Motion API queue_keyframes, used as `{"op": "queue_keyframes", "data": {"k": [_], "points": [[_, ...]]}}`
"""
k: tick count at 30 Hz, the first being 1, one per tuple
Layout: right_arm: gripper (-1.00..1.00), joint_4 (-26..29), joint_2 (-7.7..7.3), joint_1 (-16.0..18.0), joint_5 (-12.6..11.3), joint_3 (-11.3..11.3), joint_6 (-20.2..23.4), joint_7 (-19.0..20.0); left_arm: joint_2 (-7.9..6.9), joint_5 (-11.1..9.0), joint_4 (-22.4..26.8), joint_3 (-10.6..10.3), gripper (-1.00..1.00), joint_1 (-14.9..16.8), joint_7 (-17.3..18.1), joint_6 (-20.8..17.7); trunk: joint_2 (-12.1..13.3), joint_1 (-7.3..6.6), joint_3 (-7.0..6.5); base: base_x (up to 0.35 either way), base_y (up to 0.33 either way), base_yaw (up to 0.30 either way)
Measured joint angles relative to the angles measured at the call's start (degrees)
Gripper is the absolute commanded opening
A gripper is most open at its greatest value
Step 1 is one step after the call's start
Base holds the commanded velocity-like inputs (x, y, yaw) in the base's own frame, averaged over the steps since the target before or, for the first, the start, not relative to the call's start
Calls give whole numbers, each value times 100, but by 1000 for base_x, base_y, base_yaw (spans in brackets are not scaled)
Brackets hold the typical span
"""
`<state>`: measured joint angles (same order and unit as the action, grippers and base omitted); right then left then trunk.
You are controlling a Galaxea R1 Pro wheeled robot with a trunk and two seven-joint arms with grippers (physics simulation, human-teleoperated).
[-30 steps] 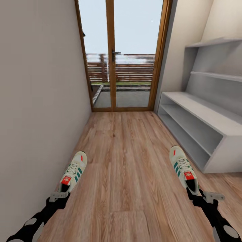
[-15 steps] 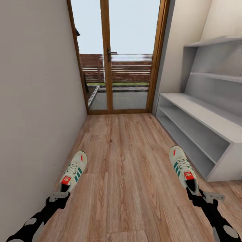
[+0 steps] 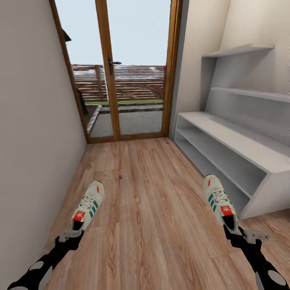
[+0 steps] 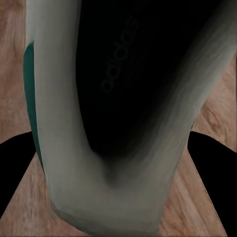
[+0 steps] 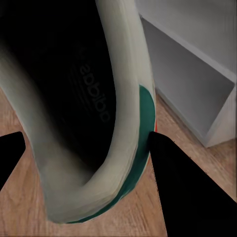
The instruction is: Pick up the two gym shoes and the two sandals from the corridor floor and place them onto the hallstand (shoe rack) in the corridor, making sure they are on the rack and not on the floor. Arrange them so the two gym shoes are next to each other and the two sandals are next to each other.
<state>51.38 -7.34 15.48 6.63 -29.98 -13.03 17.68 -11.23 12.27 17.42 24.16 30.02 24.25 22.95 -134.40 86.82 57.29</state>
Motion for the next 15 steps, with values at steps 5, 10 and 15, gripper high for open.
{"op": "queue_keyframes", "data": {"k": [5,10,15], "points": [[-100,-2,0,1,0,0,0,2,-3,0,1,0,-100,-1,0,0,0,0,0,334,132,-174],[-100,3,1,2,0,5,0,-3,1,0,2,-2,-100,-2,0,0,0,0,0,334,125,-25],[-100,-15,2,1,2,9,0,-6,15,0,-5,-11,-100,-3,0,2,0,0,0,334,110,-3]]}}
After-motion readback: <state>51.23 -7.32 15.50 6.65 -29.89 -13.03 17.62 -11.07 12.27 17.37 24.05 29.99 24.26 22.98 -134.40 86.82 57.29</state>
